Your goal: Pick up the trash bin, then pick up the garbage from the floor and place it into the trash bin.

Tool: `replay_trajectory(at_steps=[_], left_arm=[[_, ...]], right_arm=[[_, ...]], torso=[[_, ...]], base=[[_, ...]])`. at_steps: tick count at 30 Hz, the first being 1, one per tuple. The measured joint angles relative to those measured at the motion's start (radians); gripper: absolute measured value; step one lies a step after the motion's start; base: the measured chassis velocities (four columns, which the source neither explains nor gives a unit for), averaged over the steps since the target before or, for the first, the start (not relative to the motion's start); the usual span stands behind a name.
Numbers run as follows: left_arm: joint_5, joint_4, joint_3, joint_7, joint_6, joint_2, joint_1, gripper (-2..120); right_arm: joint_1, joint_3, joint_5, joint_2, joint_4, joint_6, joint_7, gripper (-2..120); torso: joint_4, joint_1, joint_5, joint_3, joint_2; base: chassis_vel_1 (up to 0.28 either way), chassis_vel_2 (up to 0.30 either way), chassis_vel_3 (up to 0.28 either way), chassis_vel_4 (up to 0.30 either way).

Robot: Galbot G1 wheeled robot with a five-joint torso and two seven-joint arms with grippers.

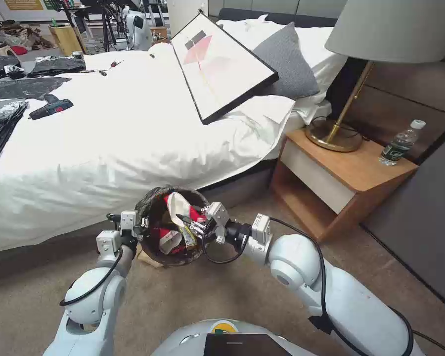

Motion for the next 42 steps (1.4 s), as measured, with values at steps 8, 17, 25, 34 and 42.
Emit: replay_trajectory(at_steps=[8, 17, 25, 34, 42], left_arm=[[-0.001, -0.004, 0.001, 0.000, 0.000, -0.004, 0.002, 3], [0.000, -0.008, 0.001, 0.000, 0.000, -0.007, 0.004, 3], [0.002, -0.003, 0.002, 0.002, -0.001, -0.011, 0.003, 3], [-0.007, -0.003, -0.006, 0.005, -0.002, -0.004, 0.003, 3], [-0.013, -0.007, -0.014, 0.004, -0.002, 0.002, 0.007, 3]], right_arm=[[0.004, 0.005, 0.000, 0.001, 0.004, -0.005, 0.001, 65], [-0.005, 0.062, 0.006, 0.004, 0.029, -0.004, 0.007, 98], [-0.096, 0.213, 0.031, -0.007, 0.108, 0.018, 0.083, 100], [-0.332, 0.473, 0.007, 0.075, 0.136, 0.127, 0.104, 100], [-0.575, 0.657, -0.131, 0.240, 0.119, 0.307, 0.057, 100]], torso=[[0.0000, 0.000, 0.0000, 0.000, 0.000], [0.0000, 0.000, 0.0001, 0.000, 0.000], [0.0001, 0.000, 0.0001, 0.000, 0.000], [-0.0001, 0.000, 0.0002, 0.000, 0.000], [-0.0003, 0.000, 0.0001, 0.000, 0.000]], base=[[0.000, 0.000, 0.000, 0.000], [0.000, 0.000, 0.000, 0.000], [0.000, 0.000, 0.000, 0.000], [0.000, 0.000, 0.000, 0.000], [0.000, 0.000, 0.000, 0.000]])
